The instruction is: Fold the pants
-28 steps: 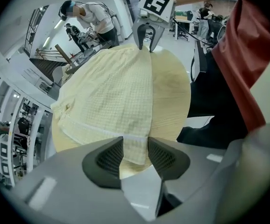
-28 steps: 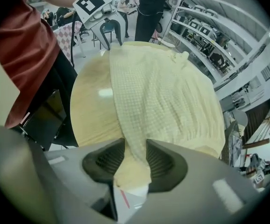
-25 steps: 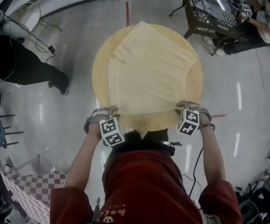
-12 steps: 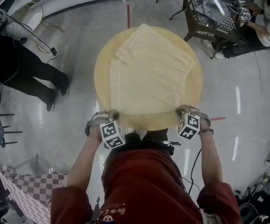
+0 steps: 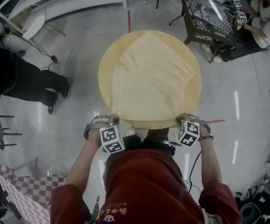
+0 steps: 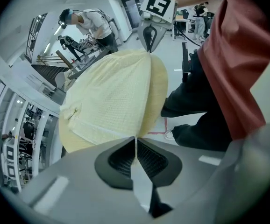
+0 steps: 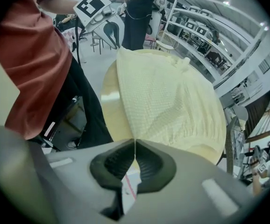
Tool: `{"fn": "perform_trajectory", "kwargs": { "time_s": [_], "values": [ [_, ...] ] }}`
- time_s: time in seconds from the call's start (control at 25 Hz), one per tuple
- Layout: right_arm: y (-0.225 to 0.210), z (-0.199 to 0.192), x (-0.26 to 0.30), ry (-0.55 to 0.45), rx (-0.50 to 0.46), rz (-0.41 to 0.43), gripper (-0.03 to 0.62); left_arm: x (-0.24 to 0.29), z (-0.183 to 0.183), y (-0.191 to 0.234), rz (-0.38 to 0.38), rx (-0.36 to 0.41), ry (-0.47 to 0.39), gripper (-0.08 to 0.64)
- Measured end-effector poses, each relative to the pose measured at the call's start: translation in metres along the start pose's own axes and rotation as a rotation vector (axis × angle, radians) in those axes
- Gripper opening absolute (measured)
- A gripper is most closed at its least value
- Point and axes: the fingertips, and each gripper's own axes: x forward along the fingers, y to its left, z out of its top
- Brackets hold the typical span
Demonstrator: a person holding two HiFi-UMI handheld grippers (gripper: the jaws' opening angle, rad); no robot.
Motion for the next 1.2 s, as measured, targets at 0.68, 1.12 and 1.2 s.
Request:
{"fn": "perform_trajectory", "kwargs": {
  "time_s": [0.68, 1.12, 1.2],
  "values": [
    [-0.027, 0.019, -0.051, -0.131, 0.130, -0.104, 0.005, -0.048, 0.023, 0.085, 0.170, 0.041, -0.072, 0.023],
    [-0.098, 0.026, -0.074, -0.189, 0.176, -0.180, 0.005, -0.046, 0.058, 0.183, 0.257, 0.080, -0.073, 0.023],
    [-0.113, 0.026, -0.076, -0.200, 0.186, -0.188, 0.005, -0.042, 0.065, 0.200, 0.264, 0.080, -0.072, 0.023]
  ]
}}
